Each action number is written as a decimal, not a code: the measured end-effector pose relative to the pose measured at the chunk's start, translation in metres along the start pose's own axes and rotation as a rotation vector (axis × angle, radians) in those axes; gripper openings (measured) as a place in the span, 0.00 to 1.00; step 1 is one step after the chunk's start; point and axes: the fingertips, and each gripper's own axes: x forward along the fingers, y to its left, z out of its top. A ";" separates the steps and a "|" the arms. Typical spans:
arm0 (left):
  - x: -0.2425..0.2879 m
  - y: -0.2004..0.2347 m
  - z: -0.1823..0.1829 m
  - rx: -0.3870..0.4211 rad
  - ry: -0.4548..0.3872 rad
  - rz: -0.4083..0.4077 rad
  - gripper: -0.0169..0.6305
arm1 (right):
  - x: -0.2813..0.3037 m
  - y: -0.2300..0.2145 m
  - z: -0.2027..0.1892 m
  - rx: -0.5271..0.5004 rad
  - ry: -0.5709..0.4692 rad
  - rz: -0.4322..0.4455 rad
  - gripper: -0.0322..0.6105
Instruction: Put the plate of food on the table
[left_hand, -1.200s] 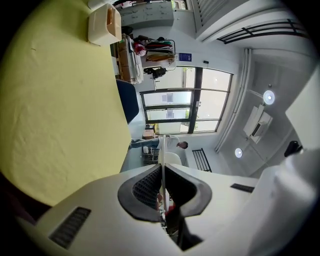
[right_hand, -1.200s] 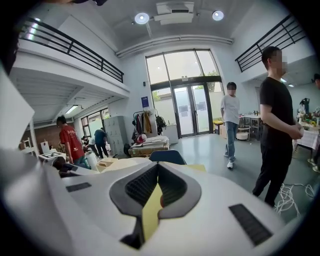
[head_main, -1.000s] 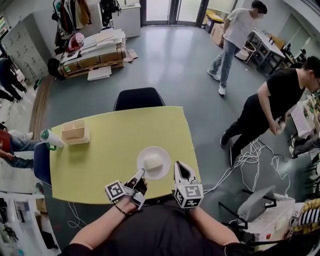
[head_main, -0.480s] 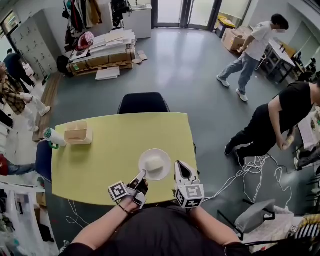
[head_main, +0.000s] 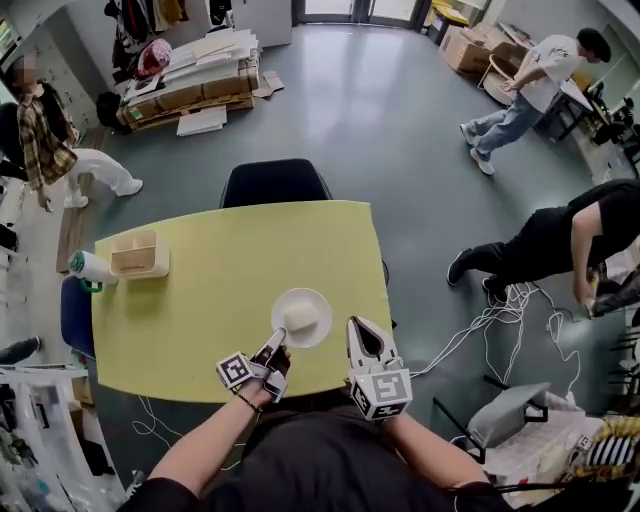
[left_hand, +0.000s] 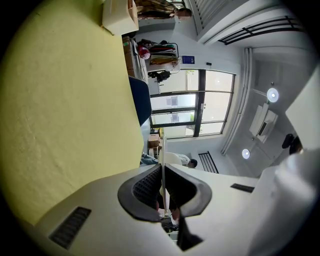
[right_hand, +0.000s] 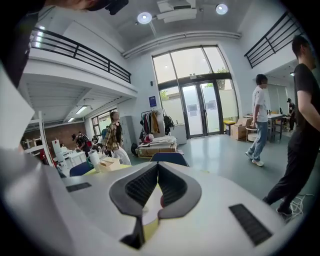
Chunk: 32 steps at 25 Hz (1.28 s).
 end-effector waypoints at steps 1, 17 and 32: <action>0.001 0.007 0.001 0.006 0.005 0.019 0.06 | 0.000 -0.002 0.000 0.003 -0.004 -0.004 0.07; 0.042 0.137 0.009 -0.047 -0.012 0.180 0.06 | 0.010 -0.005 0.009 0.063 -0.030 0.011 0.07; 0.048 0.181 0.002 -0.069 -0.030 0.259 0.06 | 0.020 -0.014 -0.011 0.107 0.003 0.016 0.07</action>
